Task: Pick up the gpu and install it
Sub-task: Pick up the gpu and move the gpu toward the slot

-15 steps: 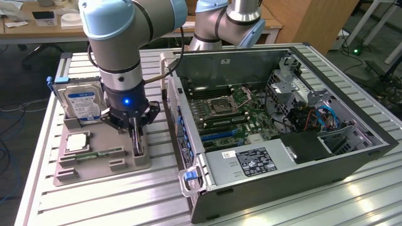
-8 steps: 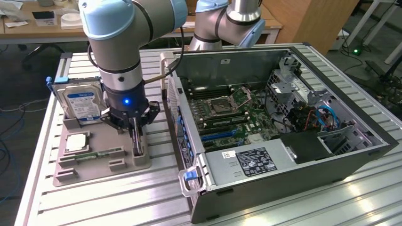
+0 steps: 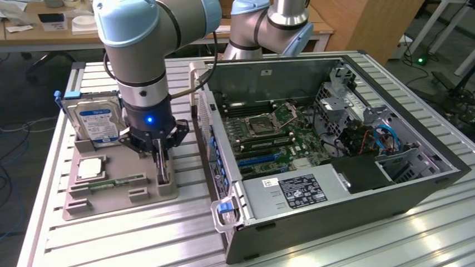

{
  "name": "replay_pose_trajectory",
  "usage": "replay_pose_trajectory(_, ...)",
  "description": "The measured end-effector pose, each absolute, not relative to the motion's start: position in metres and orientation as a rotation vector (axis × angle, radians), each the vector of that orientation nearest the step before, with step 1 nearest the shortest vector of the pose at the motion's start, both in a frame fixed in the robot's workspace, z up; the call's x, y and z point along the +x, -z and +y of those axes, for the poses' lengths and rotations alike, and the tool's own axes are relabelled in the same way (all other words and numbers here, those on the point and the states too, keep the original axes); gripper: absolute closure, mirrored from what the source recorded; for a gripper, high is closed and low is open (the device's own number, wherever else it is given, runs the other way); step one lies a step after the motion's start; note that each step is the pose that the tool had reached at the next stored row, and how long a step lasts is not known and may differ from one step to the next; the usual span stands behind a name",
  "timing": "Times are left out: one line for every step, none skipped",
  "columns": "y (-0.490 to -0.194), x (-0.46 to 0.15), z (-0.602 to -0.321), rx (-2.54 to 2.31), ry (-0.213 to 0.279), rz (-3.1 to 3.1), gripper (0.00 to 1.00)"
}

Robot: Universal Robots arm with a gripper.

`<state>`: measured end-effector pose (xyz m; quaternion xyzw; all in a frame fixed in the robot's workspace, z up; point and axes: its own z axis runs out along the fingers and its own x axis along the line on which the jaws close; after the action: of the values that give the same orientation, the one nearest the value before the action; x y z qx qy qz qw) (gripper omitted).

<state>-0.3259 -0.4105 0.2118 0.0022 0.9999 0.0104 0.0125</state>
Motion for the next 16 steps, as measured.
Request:
replay_pose_trajectory(-0.2118, -0.3259, -0.4105, 0.007, -0.032, 3.117, 0.72)
replay_pose_trajectory(-0.2118, -0.3259, -0.4105, 0.007, -0.032, 3.117, 0.72)
replay_pose_trajectory(-0.2118, -0.3259, -0.4105, 0.007, -0.032, 3.116, 0.72)
replay_pose_trajectory(-0.2118, -0.3259, -0.4105, 0.007, -0.032, 3.116, 0.72)
replay_pose_trajectory(-0.2118, -0.3259, -0.4105, 0.007, -0.032, 3.117, 0.72)
replay_pose_trajectory(-0.2118, -0.3259, -0.4105, 0.007, -0.032, 3.116, 0.72)
replay_pose_trajectory(-0.2118, -0.3259, -0.4105, 0.007, -0.032, 3.116, 0.72)
replay_pose_trajectory(-0.2118, -0.3259, -0.4105, 0.007, -0.032, 3.116, 0.72)
replay_pose_trajectory(-0.2118, -0.3259, -0.4105, 0.007, -0.032, 3.116, 0.72)
replay_pose_trajectory(-0.2121, -0.3258, -0.4105, 0.007, -0.033, 3.116, 0.72)
replay_pose_trajectory(-0.2129, -0.3258, -0.4105, 0.007, -0.032, 3.116, 0.72)
replay_pose_trajectory(-0.2138, -0.3258, -0.4105, 0.007, -0.032, 3.116, 0.72)
replay_pose_trajectory(-0.2148, -0.3258, -0.4105, 0.007, -0.032, 3.116, 0.72)
replay_pose_trajectory(-0.2159, -0.3259, -0.4105, 0.007, -0.032, 3.117, 0.72)
replay_pose_trajectory(-0.2171, -0.3259, -0.4105, 0.007, -0.032, 3.116, 0.72)
replay_pose_trajectory(-0.2184, -0.3259, -0.4105, 0.007, -0.032, 3.116, 0.72)
